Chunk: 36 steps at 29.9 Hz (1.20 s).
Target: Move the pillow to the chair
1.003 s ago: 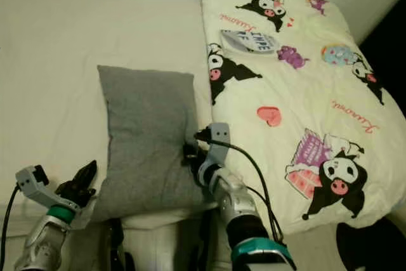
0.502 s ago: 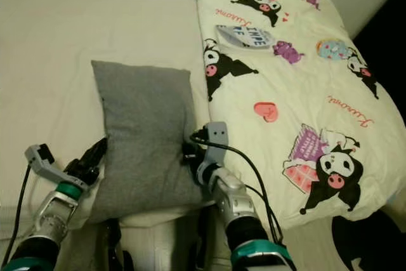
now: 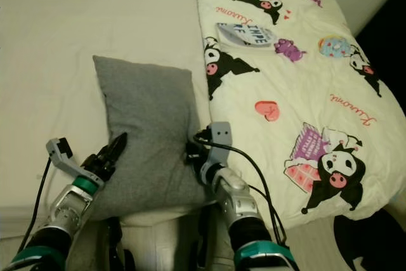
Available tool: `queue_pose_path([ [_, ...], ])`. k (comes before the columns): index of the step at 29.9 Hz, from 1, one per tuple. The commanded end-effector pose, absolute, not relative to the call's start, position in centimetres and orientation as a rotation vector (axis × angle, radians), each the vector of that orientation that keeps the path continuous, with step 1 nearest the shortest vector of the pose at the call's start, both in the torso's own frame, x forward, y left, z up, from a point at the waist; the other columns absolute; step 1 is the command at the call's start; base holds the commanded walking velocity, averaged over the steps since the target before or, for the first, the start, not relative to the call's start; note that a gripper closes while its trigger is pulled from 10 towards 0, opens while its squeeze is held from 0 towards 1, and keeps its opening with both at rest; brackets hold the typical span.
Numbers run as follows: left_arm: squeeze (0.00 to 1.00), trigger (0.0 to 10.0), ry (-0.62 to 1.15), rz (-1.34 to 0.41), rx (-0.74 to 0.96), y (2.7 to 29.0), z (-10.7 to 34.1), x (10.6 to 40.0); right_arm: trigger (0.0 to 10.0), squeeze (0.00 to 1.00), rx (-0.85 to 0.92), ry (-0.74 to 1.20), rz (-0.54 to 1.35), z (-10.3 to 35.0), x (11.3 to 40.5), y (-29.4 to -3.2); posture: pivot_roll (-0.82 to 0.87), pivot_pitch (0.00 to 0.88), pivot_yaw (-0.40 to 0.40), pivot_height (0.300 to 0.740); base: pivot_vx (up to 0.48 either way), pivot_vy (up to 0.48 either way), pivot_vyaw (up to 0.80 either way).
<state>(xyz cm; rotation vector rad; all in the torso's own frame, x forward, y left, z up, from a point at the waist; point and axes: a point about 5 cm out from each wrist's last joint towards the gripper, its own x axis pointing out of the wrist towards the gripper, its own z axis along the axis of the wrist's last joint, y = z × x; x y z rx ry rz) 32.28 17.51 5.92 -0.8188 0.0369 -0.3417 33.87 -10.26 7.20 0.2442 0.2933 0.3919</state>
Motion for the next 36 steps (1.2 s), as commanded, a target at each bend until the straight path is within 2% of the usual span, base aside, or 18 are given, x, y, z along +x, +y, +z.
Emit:
queue_pose_path([
  [1,1.0,10.0,0.101,-0.378,-0.819,16.6,5.1,32.0,0.0,0.0,0.25,0.402,0.363,4.7,32.4,-10.6,-0.06,0.224,-0.05,0.591,0.0,0.0,0.0],
  [4,1.0,10.0,0.22,-0.326,-0.757,16.5,4.0,31.9,0.0,0.0,0.254,0.406,0.367,4.6,32.3,-10.6,-0.06,0.226,-0.054,0.591,0.0,0.0,0.0],
  [6,1.0,10.0,0.22,-0.326,-0.757,16.5,4.0,31.9,0.0,0.0,0.254,0.406,0.367,4.6,32.3,-10.6,-0.06,0.226,-0.054,0.591,0.0,0.0,0.0],
  [7,0.93,10.0,0.273,-0.314,-0.732,16.3,3.5,31.7,0.0,0.0,0.259,0.409,0.368,4.5,32.2,-10.6,-0.06,0.224,-0.053,0.591,0.0,0.0,0.0],
  [8,0.93,10.0,0.273,-0.314,-0.732,16.3,3.5,31.7,0.0,0.0,0.259,0.409,0.368,4.5,32.2,-10.6,-0.06,0.224,-0.053,0.591,0.0,0.0,0.0],
  [9,0.0,10.0,0.303,-0.314,-0.728,16.1,3.2,31.7,0.0,0.0,0.259,0.413,0.372,4.3,32.0,-10.7,-0.06,0.212,-0.049,0.591,0.0,0.0,0.0],
  [13,0.0,10.0,0.274,-0.351,-0.745,15.3,4.1,32.4,0.0,0.0,0.261,0.418,0.366,4.1,31.8,-10.9,-0.05,0.218,-0.043,0.591,0.0,0.0,0.0],
  [14,0.0,9.0,0.251,-0.387,-0.741,14.8,4.7,32.8,0.0,0.0,0.264,0.42,0.36,4.0,31.8,-11.0,-0.05,0.212,-0.037,0.591,0.0,0.0,0.0],
  [16,0.0,9.0,0.251,-0.387,-0.741,14.8,4.7,32.8,0.0,0.0,0.264,0.42,0.36,4.0,31.8,-11.0,-0.05,0.212,-0.037,0.591,0.0,0.0,0.0],
  [17,0.0,0.0,0.24,-0.414,-0.734,14.4,5.1,33.0,0.0,0.0,0.267,0.42,0.356,4.0,31.8,-11.0,-0.05,0.208,-0.034,0.591,0.0,0.0,0.0],
  [24,0.0,0.0,0.281,-0.452,-0.702,13.4,4.5,32.6,0.0,0.0,0.292,0.415,0.375,4.1,31.8,-10.3,-0.03,0.206,-0.027,0.591,0.0,0.0,0.0],
  [36,0.0,0.0,0.314,-0.469,-0.698,13.0,3.8,32.0,0.0,0.0,0.312,0.409,0.416,4.4,31.8,-9.3,-0.01,0.204,-0.032,0.591,0.0,0.0,0.0],
])
